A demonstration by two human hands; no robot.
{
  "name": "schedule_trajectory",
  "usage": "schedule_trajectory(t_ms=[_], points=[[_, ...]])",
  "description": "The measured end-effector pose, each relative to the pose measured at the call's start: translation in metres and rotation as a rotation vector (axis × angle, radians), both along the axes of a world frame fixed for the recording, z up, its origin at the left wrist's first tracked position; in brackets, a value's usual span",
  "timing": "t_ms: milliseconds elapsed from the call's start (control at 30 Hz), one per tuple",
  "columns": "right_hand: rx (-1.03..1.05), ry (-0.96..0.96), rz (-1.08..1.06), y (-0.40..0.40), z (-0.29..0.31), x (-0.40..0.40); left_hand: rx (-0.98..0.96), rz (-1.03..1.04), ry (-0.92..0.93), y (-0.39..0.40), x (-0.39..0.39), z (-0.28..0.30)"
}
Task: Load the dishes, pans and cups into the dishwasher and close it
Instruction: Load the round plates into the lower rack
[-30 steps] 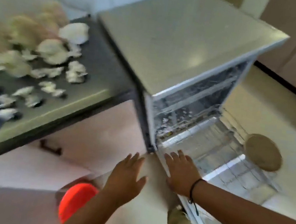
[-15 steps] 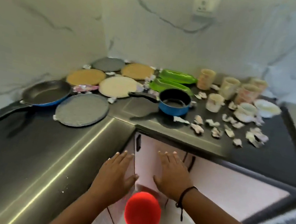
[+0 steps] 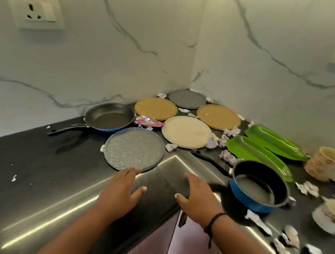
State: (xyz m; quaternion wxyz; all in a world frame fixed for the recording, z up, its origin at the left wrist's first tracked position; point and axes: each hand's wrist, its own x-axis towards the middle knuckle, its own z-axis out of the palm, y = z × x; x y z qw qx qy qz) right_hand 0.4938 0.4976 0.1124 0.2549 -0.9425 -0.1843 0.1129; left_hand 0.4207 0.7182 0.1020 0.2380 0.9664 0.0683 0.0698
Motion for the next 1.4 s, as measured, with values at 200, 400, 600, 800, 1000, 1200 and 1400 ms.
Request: schedule_trajectory(t_ms=[200,400,600,800,1000,1200,1400], points=[[0.18,0.281,-0.056,0.048,-0.002,0.056,-0.171,0.249,0.042,0.043,0.017,-0.005],[0.523,0.587,-0.335,0.097,-0.004,0.096,-0.7,0.585,0.012,0.096,0.059,-0.011],[0.766,0.793,-0.586,0.13,-0.002,0.117,-1.329,0.761,0.019,0.127,0.082,-0.011],[0.794,0.876,-0.738,0.142,-0.003,0.121,-1.261,0.722,0.086,0.146,0.097,-0.022],[0.882,0.801,-0.701,0.136,-0.004,0.108,-1.344,0.681,-0.061,0.129,0.093,-0.004],[1.053,0.765,-0.656,0.115,0.03,0.072,-1.529,0.657,-0.411,0.091,0.083,0.03],[1.177,0.576,-0.704,0.069,0.062,0.044,-1.533,0.396,-0.631,0.033,0.088,0.063]])
